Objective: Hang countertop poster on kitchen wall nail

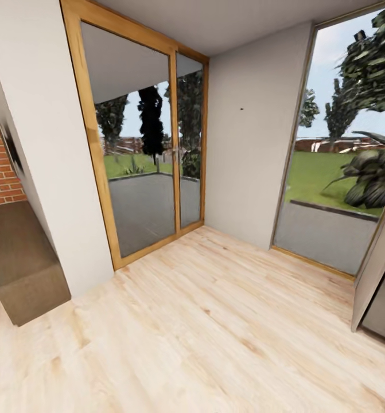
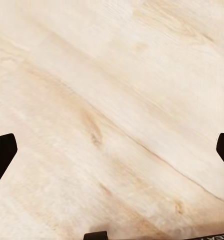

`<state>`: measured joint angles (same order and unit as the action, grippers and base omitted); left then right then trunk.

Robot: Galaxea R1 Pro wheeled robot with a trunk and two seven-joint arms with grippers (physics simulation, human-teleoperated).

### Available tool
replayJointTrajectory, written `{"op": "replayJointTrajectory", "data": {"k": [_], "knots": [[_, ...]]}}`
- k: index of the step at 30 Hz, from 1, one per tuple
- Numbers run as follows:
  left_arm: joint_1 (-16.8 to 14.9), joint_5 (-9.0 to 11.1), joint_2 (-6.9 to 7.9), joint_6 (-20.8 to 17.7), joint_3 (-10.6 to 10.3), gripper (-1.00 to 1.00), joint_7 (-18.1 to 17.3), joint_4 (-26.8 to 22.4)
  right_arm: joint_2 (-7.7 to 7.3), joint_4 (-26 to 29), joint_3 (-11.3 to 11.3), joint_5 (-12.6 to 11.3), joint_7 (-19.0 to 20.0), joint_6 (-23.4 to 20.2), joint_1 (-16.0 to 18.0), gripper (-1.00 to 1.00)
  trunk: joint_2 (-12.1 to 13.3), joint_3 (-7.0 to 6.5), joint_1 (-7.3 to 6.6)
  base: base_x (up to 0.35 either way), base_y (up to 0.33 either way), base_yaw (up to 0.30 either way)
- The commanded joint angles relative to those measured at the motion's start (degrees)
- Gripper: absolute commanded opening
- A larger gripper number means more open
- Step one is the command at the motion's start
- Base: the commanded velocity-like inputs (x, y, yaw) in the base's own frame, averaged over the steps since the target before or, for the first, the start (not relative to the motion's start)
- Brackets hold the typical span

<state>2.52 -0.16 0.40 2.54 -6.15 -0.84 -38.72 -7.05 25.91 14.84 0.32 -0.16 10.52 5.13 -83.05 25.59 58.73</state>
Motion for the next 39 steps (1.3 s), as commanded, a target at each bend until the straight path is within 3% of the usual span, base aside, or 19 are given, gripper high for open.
{"op": "replayJointTrajectory", "data": {"k": [1,39], "knots": [[0.0,0.0,0.04,0.1,-0.1,1.0,0.0,-0.1,0.02,-0.1,0.1,0.0,0.0,0.2,0.1,1.0,0.0,0.05,0.0,0.0,0.0,-0.3],[0.0,0.0,0.04,0.1,-0.1,1.0,0.0,0.0,0.02,-0.1,0.1,0.0,0.0,0.2,0.1,1.0,0.0,0.05,0.0,0.0,0.0,-0.3]]}}
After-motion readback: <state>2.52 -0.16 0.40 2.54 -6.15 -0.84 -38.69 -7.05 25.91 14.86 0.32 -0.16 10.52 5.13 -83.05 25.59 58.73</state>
